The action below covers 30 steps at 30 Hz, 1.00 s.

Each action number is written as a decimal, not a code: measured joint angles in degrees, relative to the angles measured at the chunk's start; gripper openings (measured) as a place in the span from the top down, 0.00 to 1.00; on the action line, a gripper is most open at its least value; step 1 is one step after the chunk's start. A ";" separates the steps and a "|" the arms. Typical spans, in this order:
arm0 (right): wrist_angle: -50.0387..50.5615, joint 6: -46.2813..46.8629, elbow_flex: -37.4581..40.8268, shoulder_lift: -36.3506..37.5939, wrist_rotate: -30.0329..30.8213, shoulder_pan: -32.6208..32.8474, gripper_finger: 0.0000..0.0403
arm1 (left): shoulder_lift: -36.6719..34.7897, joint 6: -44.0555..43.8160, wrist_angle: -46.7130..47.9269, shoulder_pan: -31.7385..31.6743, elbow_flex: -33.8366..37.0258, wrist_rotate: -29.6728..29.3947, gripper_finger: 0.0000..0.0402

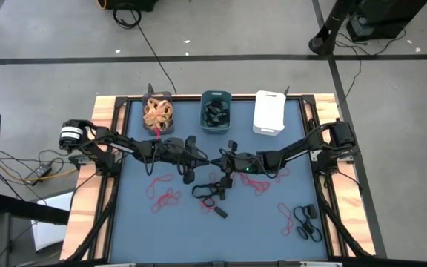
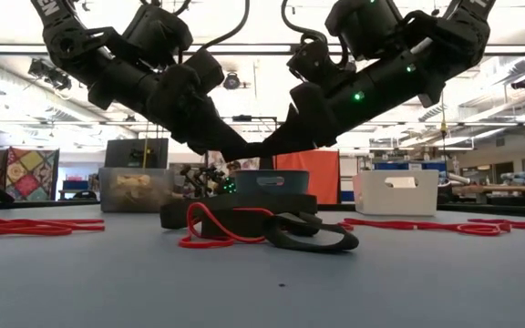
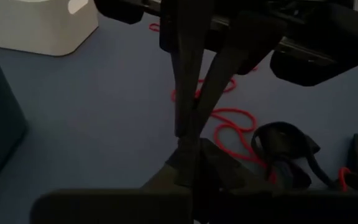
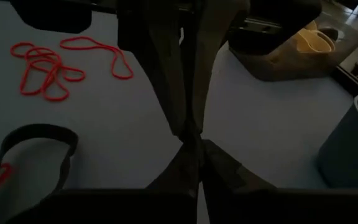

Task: Sort rubber bands into baskets
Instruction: Put the black rubber band into the blue bin

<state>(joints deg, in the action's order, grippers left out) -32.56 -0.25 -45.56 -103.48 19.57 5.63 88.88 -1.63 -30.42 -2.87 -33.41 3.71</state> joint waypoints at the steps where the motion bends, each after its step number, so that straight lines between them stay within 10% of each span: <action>1: 0.00 0.00 0.00 0.00 0.02 0.00 0.97 | 0.00 -0.02 0.00 0.00 -0.02 -0.03 0.96; 9: -0.17 -0.06 0.02 0.00 -0.03 -0.02 0.96 | 0.00 -0.28 -0.10 0.00 -0.02 -3.04 0.97; 16: 2.57 -1.05 -0.02 0.22 4.68 1.51 0.69 | 0.04 -0.07 0.61 -2.12 -2.56 -4.48 0.98; 21: 15.07 7.09 -0.02 0.20 14.20 2.29 0.50 | 0.04 -2.14 0.55 -7.54 -5.75 -7.20 0.99; 30: 18.49 11.81 0.02 0.11 10.36 2.12 0.47 | 3.32 -3.39 3.24 -21.57 -14.49 -9.45 0.99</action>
<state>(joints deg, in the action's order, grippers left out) -14.06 11.56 -45.54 -103.37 29.94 7.75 92.20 -5.02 -27.18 -24.45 -47.90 -5.74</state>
